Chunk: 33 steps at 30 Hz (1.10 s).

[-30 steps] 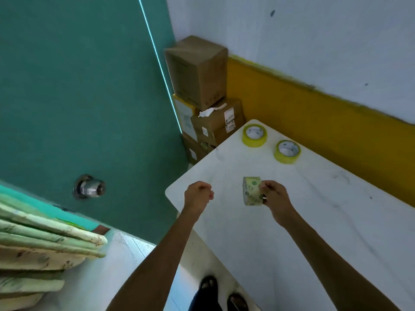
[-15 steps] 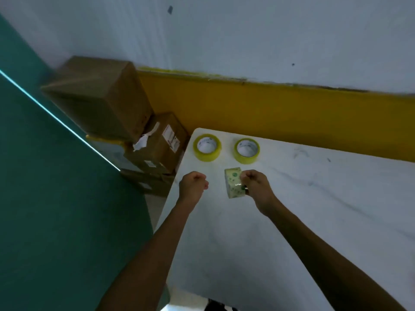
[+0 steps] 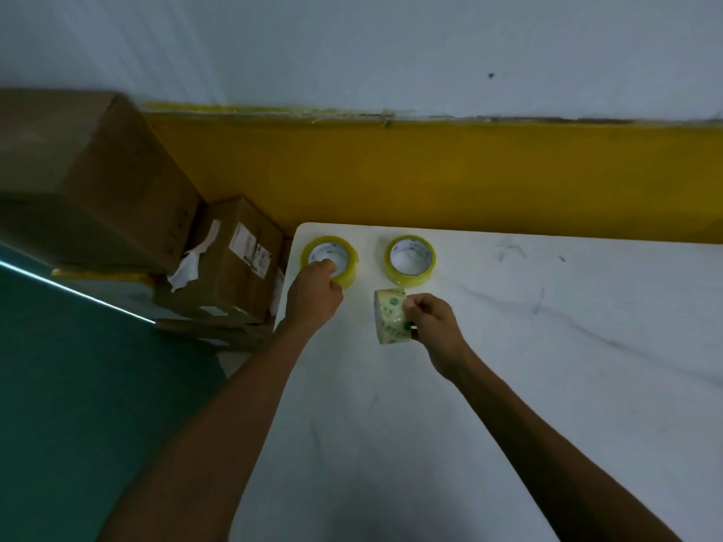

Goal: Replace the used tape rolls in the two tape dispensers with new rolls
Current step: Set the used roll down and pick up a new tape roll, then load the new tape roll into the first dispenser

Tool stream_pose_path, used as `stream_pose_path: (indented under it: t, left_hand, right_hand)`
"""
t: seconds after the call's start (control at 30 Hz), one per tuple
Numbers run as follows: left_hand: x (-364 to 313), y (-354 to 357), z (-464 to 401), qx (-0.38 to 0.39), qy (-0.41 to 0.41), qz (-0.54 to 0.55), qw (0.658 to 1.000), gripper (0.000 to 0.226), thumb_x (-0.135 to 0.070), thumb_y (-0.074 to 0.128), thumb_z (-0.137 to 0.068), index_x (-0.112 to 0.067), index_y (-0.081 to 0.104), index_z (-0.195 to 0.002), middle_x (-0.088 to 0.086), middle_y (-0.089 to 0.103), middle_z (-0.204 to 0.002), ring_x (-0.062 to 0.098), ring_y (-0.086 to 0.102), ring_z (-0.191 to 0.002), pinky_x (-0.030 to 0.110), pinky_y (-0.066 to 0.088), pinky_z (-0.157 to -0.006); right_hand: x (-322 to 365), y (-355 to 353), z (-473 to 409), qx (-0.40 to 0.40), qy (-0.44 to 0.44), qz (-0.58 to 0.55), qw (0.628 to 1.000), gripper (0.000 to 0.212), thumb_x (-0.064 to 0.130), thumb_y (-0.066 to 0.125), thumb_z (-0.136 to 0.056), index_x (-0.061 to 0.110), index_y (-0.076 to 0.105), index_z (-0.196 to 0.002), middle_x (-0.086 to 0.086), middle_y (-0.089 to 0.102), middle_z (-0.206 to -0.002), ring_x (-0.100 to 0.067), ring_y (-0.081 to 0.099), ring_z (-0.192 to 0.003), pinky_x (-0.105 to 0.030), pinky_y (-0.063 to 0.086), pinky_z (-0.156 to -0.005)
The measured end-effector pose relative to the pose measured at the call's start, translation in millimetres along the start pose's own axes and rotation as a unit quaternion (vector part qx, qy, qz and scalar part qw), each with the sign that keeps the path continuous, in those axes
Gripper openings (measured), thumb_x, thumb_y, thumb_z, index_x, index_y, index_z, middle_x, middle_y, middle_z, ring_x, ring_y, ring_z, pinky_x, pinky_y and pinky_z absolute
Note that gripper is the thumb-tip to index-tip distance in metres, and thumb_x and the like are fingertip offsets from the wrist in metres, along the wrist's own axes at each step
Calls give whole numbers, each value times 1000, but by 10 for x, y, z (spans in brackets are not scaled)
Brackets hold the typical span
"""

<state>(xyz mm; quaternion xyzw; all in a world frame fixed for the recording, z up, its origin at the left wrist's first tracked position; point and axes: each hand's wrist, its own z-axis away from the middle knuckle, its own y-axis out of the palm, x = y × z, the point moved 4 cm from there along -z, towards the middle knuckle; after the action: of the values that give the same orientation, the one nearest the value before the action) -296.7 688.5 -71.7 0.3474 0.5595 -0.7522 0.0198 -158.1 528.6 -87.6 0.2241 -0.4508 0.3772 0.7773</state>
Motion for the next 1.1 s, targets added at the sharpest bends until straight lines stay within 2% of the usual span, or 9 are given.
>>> stream_pose_path:
  t: [0.2, 0.43, 0.53, 0.67, 0.8, 0.87, 0.97, 1.03, 1.1]
  left_hand:
    - [-98, 215, -212, 17, 28, -21, 999, 33, -6, 54, -88, 0, 62, -119, 23, 63, -122, 39, 58, -113, 40, 49, -85]
    - [-707, 570, -237, 13, 196, -83, 977, 40, -5, 52, -84, -4, 58, -124, 18, 64, -119, 35, 58, -110, 42, 51, -82]
    - [-950, 748, -311, 45, 235, -120, 964, 41, -5, 53, -84, -1, 59, -125, 21, 63, -122, 38, 59, -111, 45, 52, -86]
    - [-1045, 961, -345, 86, 254, -172, 948, 26, -4, 56, -79, -1, 66, -104, 23, 68, -99, 41, 64, -90, 43, 53, -69]
    - [-1002, 1100, -344, 118, 257, -231, 931, 20, 7, 73, -50, -2, 67, -67, 19, 65, -56, 35, 63, -48, 31, 50, -46]
    - [-1035, 1107, -346, 132, 249, -234, 930, 16, 8, 68, -57, 0, 66, -71, 22, 68, -65, 39, 65, -58, 36, 51, -54]
    - [-1059, 1066, -373, 100, 227, -214, 945, 23, -2, 54, -79, -2, 65, -99, 22, 70, -100, 41, 64, -93, 41, 50, -77]
    - [-1055, 992, -384, 89, 196, -189, 958, 28, -10, 52, -85, -5, 62, -111, 19, 69, -106, 41, 63, -98, 41, 49, -76]
    - [-1068, 874, -379, 74, 165, -124, 976, 28, -16, 52, -90, -4, 59, -115, 21, 67, -107, 42, 62, -97, 41, 48, -72]
  right_hand:
    - [-165, -68, -114, -5, 23, -21, 1000, 19, 10, 51, -93, 13, 57, -75, -8, 54, -76, -26, 50, -79, -44, 44, -74]
    - [-258, -396, -150, -30, 36, -23, 999, 19, 11, 50, -94, 13, 58, -77, -7, 56, -78, -24, 52, -79, -42, 45, -73]
    - [-254, -546, -154, -45, 34, -34, 998, 19, 10, 51, -94, 14, 58, -78, -7, 56, -78, -24, 51, -78, -41, 44, -73]
    - [-274, -734, -176, -63, 36, -40, 997, 20, 10, 51, -94, 14, 58, -75, -7, 55, -76, -25, 50, -79, -42, 44, -74]
    - [-281, -883, -195, -75, 39, -44, 995, 21, 9, 51, -94, 15, 58, -75, -6, 55, -75, -25, 50, -80, -42, 44, -74]
    - [-270, -933, -221, -75, 38, -46, 995, 22, 9, 51, -94, 15, 59, -74, -5, 55, -75, -25, 50, -80, -42, 44, -74]
    - [-178, -1000, -295, -77, 26, -20, 996, 21, 10, 52, -93, 16, 59, -74, -4, 56, -75, -25, 52, -80, -40, 45, -74]
    - [-28, -1053, -390, -85, -9, 42, 995, 16, 12, 53, -93, 15, 60, -79, -3, 57, -76, -23, 53, -80, -36, 45, -71]
    - [190, -1090, -506, -87, -70, 179, 977, 12, 15, 52, -93, 9, 62, -91, -5, 60, -82, -21, 55, -80, -32, 44, -69]
